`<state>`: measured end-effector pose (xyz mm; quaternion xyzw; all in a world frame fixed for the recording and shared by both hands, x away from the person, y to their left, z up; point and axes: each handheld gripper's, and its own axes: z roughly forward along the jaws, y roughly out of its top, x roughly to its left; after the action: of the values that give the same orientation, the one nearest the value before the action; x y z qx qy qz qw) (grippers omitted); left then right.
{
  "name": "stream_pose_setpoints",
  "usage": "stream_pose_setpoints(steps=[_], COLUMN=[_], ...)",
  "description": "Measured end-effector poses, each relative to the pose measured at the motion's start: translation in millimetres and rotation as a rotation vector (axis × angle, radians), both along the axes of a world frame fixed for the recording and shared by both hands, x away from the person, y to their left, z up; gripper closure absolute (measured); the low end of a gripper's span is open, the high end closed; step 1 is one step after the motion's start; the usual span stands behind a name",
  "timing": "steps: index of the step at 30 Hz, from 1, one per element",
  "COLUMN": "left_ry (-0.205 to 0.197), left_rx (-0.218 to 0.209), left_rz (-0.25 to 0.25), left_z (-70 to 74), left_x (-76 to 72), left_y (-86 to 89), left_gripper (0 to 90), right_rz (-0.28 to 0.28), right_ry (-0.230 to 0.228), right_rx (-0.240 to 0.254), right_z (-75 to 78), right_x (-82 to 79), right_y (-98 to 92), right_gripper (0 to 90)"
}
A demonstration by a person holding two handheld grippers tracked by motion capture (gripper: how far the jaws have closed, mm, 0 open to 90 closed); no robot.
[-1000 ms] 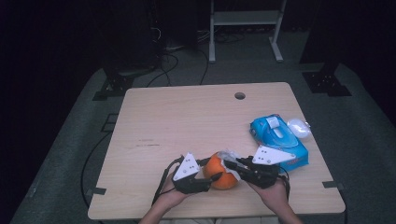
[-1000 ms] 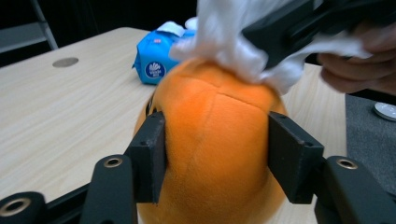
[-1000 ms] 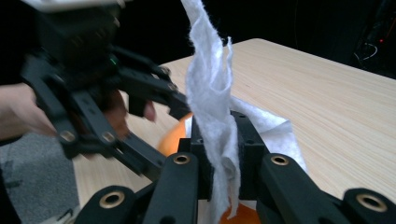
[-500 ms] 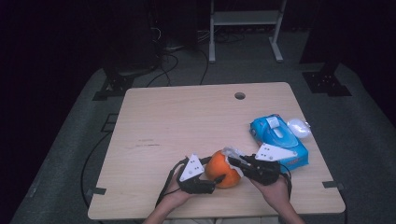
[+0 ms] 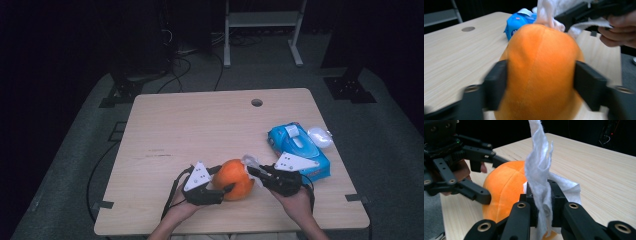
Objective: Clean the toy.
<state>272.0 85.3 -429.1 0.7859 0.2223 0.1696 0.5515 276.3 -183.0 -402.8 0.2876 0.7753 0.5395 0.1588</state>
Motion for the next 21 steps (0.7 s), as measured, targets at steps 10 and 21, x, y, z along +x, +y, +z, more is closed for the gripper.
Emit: stream_pose_setpoints(steps=[10, 21], left_ry=[0.026, 0.014], left_rx=[-0.005, -0.003], left_rz=[-0.022, -0.009], left_z=[3.2, -7.1], left_x=[-1.1, 3.6], left_y=[-0.1, 0.5], left_gripper=[39.4, 21.1], right_rz=[0.083, 0.026], right_ry=[-0.047, 0.006], right_rx=[0.008, 0.018], right_z=[12.1, -2.6], right_x=[-17.7, 1.7], right_y=[18.0, 9.2], right_gripper=[80.6, 80.6])
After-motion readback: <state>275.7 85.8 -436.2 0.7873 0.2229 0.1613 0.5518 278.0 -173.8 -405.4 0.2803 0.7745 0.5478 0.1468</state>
